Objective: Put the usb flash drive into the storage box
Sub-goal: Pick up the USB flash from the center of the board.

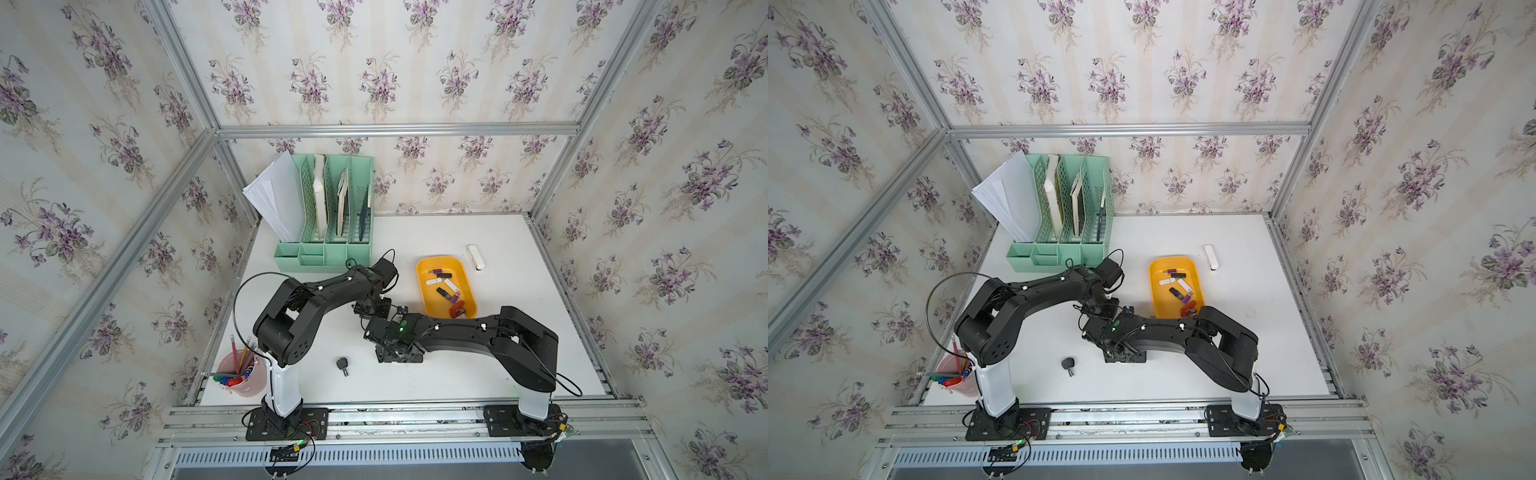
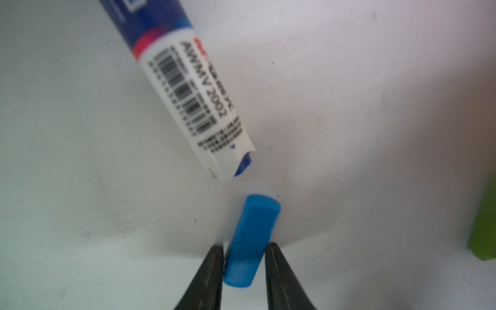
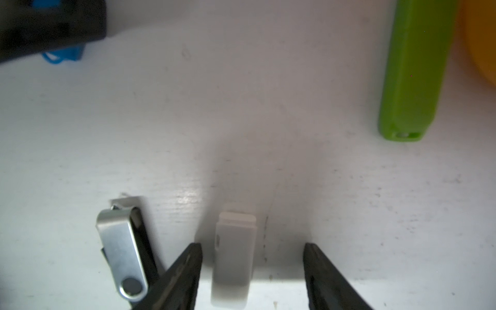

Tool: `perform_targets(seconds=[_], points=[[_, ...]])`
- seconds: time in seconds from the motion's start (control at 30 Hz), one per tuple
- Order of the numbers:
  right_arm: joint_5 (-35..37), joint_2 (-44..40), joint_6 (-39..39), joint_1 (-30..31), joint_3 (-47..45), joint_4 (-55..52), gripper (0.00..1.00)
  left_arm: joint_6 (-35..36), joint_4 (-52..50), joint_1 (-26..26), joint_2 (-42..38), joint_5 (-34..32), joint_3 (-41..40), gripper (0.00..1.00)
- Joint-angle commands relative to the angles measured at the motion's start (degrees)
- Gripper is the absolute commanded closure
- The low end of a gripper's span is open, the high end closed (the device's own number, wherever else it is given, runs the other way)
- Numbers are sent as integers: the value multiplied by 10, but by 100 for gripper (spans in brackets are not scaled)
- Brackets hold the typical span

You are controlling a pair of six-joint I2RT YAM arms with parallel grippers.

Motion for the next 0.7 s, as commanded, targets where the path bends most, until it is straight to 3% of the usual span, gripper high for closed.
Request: perform_targets(seconds=[0.0,0.23,0.5,0.67], points=[[4,-8,-5,2,-7,-15,36,3,-78,3,26,-26,-25,67],[-12,-12,-13,5,-17,-3,43,4,-78,3,28,-25,-25,67],[-36,-10,-25,4,-18,10,69,4,-81,3,31,-24,-22,68],[-49,-9,-27,5,-22,14,75,4,-82,3,31,-24,-23,68]])
